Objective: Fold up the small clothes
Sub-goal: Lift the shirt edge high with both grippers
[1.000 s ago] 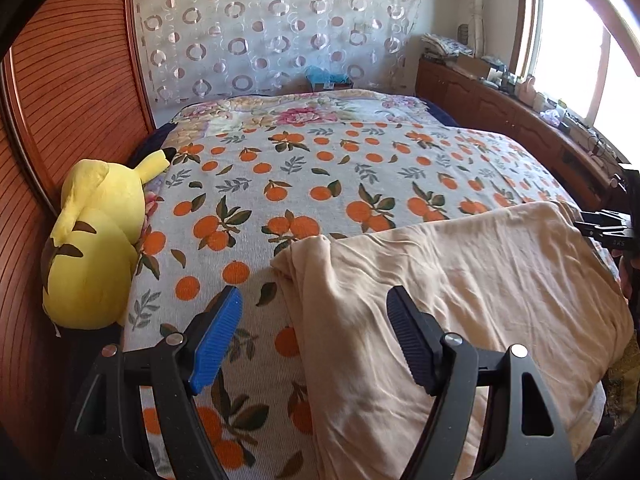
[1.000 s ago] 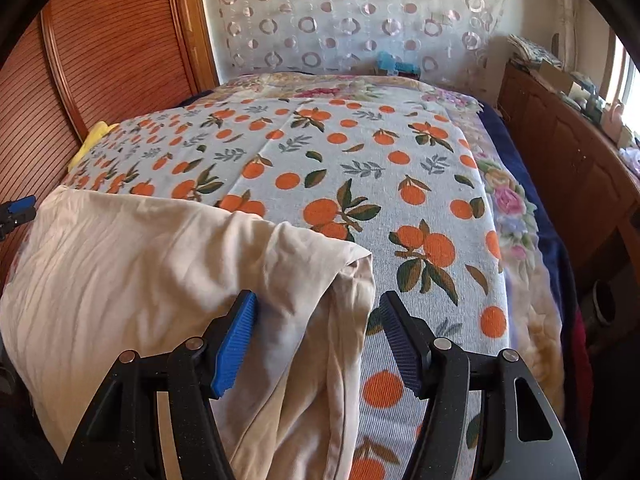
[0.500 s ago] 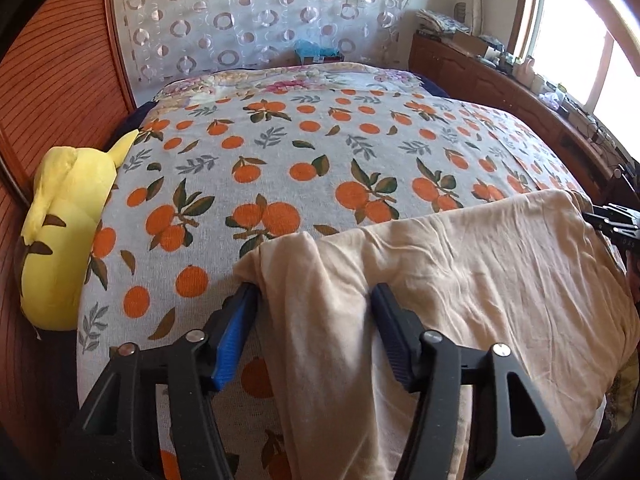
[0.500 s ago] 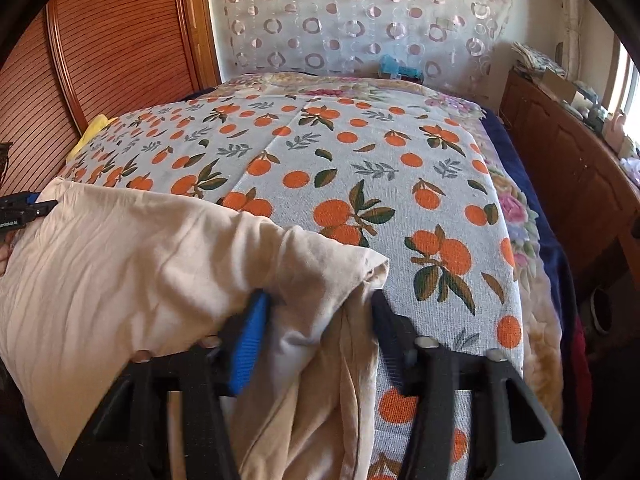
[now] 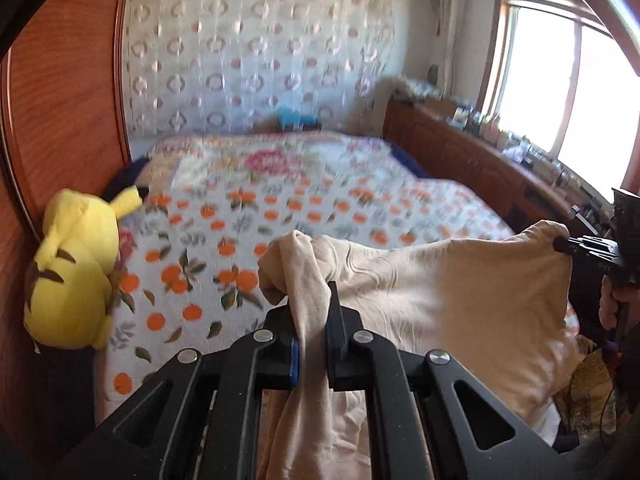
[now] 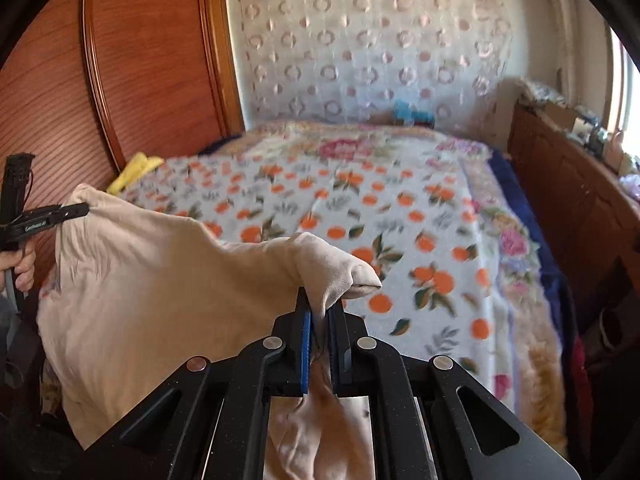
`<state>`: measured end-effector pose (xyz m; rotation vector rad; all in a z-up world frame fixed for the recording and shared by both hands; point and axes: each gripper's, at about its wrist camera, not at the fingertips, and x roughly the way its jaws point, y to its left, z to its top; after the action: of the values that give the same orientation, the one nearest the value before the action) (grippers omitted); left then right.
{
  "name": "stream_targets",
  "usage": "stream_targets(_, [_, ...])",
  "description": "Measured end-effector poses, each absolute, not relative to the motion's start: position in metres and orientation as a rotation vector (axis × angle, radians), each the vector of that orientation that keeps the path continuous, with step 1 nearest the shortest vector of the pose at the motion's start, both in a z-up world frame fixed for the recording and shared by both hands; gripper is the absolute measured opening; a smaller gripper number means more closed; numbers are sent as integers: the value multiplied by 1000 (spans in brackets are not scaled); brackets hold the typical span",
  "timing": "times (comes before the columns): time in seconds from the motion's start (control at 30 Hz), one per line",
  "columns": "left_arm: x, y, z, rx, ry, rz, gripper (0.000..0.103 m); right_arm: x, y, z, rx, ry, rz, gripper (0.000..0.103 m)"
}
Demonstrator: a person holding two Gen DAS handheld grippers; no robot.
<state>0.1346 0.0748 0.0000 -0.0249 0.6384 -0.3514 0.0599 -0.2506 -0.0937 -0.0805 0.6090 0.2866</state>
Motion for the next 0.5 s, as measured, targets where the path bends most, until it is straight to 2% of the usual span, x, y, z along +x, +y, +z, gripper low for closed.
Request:
stream_targets(0.23, [79, 70, 98, 3, 418, -380, 10, 1, -244, -2, -219, 447, 269, 6])
stream_targets(0.5, [60, 78, 170, 31, 240, -342, 10, -48, -245, 88, -287, 216, 213, 6])
